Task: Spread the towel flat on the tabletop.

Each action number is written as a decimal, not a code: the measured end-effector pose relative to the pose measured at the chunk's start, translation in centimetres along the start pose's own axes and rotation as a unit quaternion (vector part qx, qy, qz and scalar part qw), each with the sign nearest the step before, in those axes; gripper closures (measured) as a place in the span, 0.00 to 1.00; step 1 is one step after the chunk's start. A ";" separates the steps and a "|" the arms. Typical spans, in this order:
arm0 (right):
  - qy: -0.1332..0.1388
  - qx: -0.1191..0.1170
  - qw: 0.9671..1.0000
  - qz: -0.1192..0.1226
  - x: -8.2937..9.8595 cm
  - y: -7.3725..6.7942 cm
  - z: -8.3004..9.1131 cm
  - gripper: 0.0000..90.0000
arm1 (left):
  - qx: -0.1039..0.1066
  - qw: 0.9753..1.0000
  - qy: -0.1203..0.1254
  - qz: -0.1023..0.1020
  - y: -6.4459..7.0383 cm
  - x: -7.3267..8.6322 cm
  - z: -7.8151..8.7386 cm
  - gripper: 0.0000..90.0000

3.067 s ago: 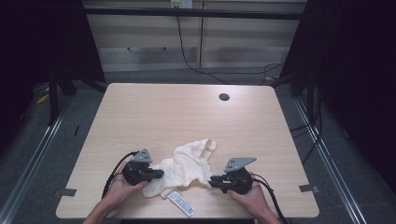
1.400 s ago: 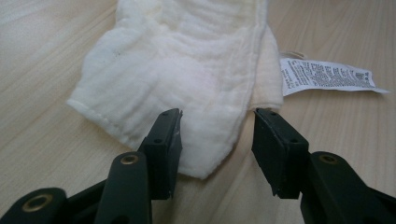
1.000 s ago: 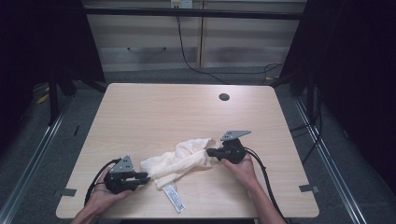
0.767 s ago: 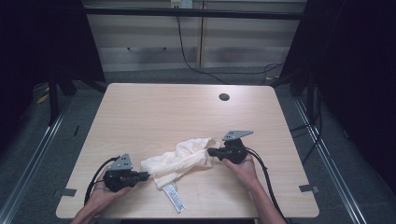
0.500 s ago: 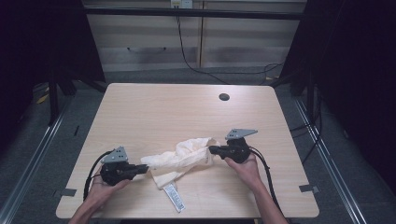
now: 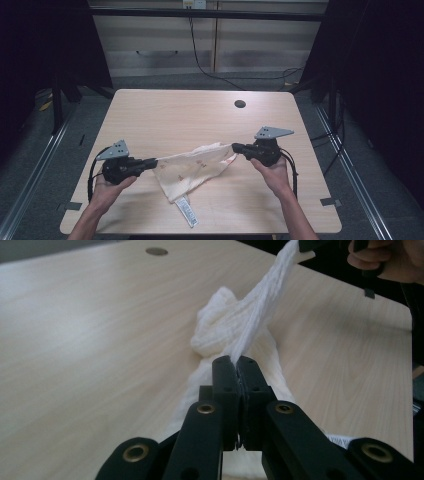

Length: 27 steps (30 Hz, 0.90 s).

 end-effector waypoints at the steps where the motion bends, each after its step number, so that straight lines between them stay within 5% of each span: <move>1: 0.004 0.001 1.000 0.001 -0.3 -0.1 0.2 1.00 | -0.002 1.000 0.006 -0.001 -0.1 -0.6 0.2 0.98; 11: 0.049 0.013 0.999 0.019 -4.5 -0.3 3.7 1.00 | -0.013 0.998 0.055 -0.020 -0.1 -5.7 1.8 0.98; 27: 0.097 0.039 0.993 0.053 -9.2 -1.8 9.3 1.00 | -0.013 0.994 0.099 -0.051 1.3 -10.6 3.4 0.98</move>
Point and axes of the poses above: each handheld gripper's, and its own axes: z roughly backward along the jaws, x roughly out of its underside, y roughly to its right, the point moved 10 cm from there along -z, roughly forward along the jaws, and after that the axes turned 4 degrees about -y, right-handed, at the moved point
